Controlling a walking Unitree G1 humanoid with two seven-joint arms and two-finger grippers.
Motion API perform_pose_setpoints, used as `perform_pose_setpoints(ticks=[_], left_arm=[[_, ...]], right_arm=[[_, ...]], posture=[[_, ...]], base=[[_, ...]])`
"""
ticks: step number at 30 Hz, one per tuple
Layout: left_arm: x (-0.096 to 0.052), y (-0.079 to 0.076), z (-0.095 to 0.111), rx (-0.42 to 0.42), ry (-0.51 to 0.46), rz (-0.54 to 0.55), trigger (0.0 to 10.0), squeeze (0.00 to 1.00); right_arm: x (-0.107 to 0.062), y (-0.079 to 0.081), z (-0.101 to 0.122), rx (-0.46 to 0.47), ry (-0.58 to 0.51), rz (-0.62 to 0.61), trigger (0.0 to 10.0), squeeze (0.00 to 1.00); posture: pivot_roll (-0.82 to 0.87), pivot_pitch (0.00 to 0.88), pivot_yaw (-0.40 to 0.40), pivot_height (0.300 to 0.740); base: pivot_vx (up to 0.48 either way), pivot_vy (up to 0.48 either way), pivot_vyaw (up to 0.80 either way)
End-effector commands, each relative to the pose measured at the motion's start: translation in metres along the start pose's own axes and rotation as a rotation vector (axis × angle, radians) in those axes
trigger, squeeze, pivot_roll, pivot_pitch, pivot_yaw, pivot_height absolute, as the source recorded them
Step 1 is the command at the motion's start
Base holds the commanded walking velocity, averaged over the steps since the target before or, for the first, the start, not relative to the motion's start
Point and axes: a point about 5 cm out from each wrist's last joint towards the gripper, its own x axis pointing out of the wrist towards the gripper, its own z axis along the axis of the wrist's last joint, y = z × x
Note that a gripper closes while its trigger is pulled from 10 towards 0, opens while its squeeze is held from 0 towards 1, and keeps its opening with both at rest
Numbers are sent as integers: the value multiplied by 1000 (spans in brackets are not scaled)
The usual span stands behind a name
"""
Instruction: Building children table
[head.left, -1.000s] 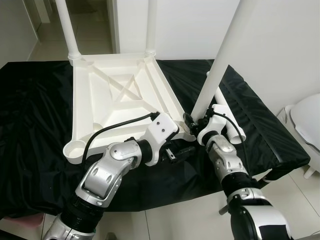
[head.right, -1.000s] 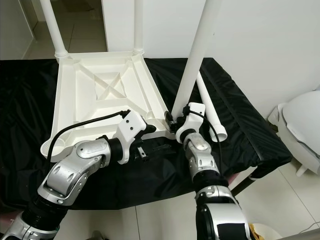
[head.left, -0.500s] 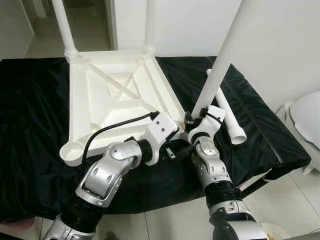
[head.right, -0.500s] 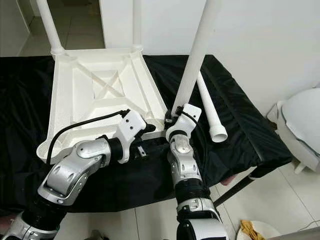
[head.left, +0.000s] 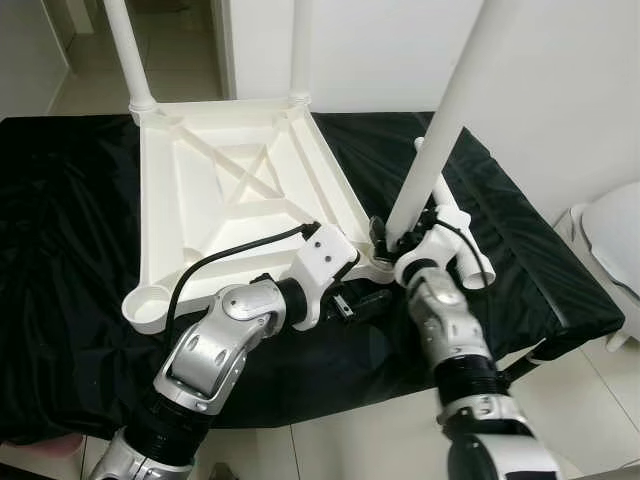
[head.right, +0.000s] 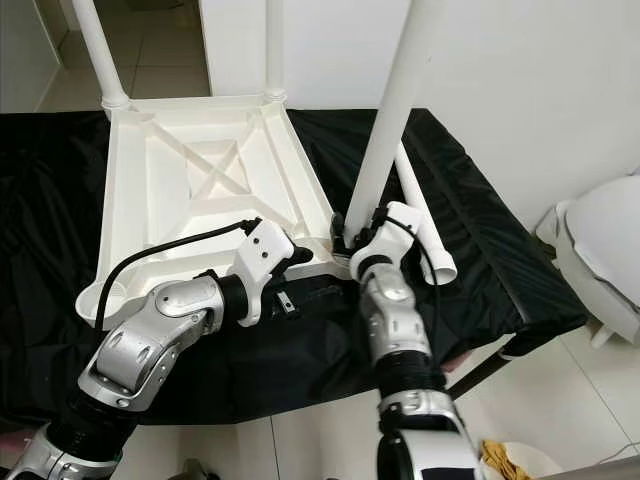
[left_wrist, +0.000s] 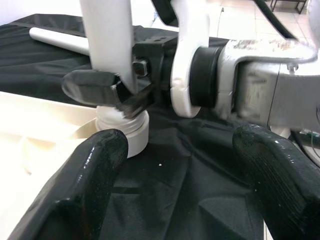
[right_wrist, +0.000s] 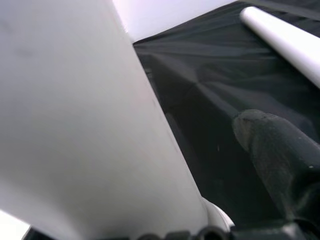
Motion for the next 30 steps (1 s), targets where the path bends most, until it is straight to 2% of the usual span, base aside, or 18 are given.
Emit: perform_pose_setpoints(ticks=[1, 3, 4, 7, 10, 13, 18, 24, 25, 26, 27, 28, 29, 30], left_arm=[[1, 2, -1, 1, 3, 35, 10000, 0], [0, 2, -1, 0, 3, 37, 10000, 0], [0, 2, -1, 0, 3, 37, 10000, 0], [-1, 2, -1, -1, 5, 40, 10000, 0], [-1, 2, -2, -1, 6, 41, 10000, 0], [-1, 2, -1, 0, 7, 42, 10000, 0], [-2, 2, -1, 4, 9, 43, 10000, 0], [-3, 2, -2, 5, 12, 45, 10000, 0], [-4, 2, -2, 6, 12, 45, 10000, 0], [-4, 2, -2, 7, 12, 46, 10000, 0], [-4, 2, -2, 7, 12, 46, 10000, 0], [-4, 2, -1, 7, 12, 47, 10000, 0], [-4, 3, -1, 8, 12, 48, 10000, 0], [-4, 3, -1, 8, 11, 49, 10000, 0]], right_arm=[[2, -1, 0, 4, 15, 40, 10000, 0], [4, -5, 1, -22, 26, 117, 10000, 0], [4, -5, 1, -22, 26, 117, 10000, 0], [7, -6, 3, -76, 39, 254, 10000, 0], [8, -5, 2, -100, 47, 302, 10000, 0], [9, -2, -3, -150, 98, 432, 10000, 0], [13, -1, -5, -194, 152, 543, 10000, 0], [18, -2, -1, -195, 160, 580, 10000, 0], [19, -3, -1, -190, 163, 577, 9569, 0], [20, -4, -1, -177, 175, 565, 4078, 0], [20, -4, -1, -177, 175, 565, 4078, 0], [21, -6, -2, -169, 190, 550, 1137, 0], [21, -7, -3, -160, 201, 541, 0, 0], [21, -8, -4, -155, 208, 537, 0, 0]], posture=[[-31, 28, -70, 740], [-29, 28, -70, 740], [-29, 28, -70, 740], [-24, 25, -71, 740], [-23, 25, -70, 740], [-17, 21, -68, 740], [-2, 13, -68, 740], [4, 6, -67, 740], [9, 4, -68, 740], [9, 4, -68, 740], [9, 4, -68, 740], [9, 4, -68, 740], [12, 1, -69, 740], [12, 1, -69, 740]], base=[[0, 0, 0], [0, 0, 0], [0, 0, 0], [0, 0, 0], [0, 0, 0], [0, 0, 0], [0, 0, 0], [0, 0, 0], [0, 0, 0], [0, 0, 0], [0, 0, 0], [0, 0, 0], [0, 0, 0], [0, 0, 0]])
